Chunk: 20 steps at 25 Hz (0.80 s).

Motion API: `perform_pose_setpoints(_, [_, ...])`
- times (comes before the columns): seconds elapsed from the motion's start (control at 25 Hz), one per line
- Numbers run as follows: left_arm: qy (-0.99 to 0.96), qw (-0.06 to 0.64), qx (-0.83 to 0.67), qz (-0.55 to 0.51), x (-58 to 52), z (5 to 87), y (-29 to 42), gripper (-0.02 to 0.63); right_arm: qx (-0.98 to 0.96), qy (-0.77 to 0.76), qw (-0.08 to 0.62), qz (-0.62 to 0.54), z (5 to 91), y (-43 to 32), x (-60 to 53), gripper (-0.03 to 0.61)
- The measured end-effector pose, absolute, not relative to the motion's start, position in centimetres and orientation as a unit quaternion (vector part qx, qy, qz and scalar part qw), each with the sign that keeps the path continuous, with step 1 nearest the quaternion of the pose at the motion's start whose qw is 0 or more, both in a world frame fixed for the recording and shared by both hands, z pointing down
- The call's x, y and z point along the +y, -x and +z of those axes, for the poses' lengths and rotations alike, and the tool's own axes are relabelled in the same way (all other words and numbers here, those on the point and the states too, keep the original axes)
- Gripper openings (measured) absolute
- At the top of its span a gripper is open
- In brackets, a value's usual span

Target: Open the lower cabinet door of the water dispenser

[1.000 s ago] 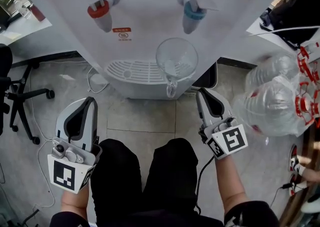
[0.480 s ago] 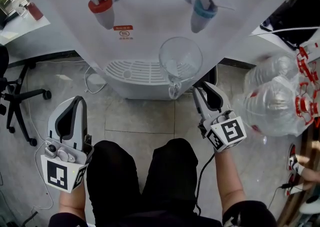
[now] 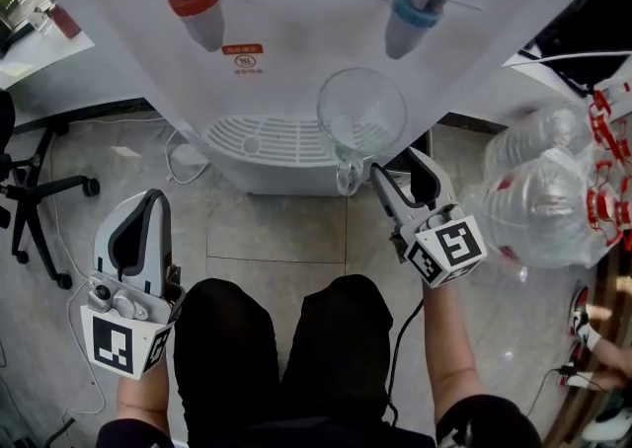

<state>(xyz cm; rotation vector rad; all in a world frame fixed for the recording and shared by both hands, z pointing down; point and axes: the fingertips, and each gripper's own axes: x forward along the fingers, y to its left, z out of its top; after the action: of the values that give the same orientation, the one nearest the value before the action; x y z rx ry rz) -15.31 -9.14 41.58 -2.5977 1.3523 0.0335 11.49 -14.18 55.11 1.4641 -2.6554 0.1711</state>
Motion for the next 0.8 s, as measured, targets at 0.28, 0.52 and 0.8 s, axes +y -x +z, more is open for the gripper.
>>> perform_pose_setpoints(0.28, [0.881, 0.097, 0.462, 0.006, -8.8, 42.09, 15.93, 0.008, -0.874, -0.479, 0.058, 0.063, 55.54, -11.25, -14.84, 0.218])
perform_pose_setpoints(0.52, [0.877, 0.107, 0.468, 0.01, -8.94, 41.83, 16.21, 0.008, -0.873, -0.478, 0.065, 0.066, 55.98, -11.21, -15.09, 0.218])
perform_pose_setpoints(0.8, [0.879, 0.105, 0.466, 0.012, -8.65, 41.96, 16.21, 0.008, -0.867, -0.49, 0.061, 0.069, 55.88, -11.34, -14.94, 0.218])
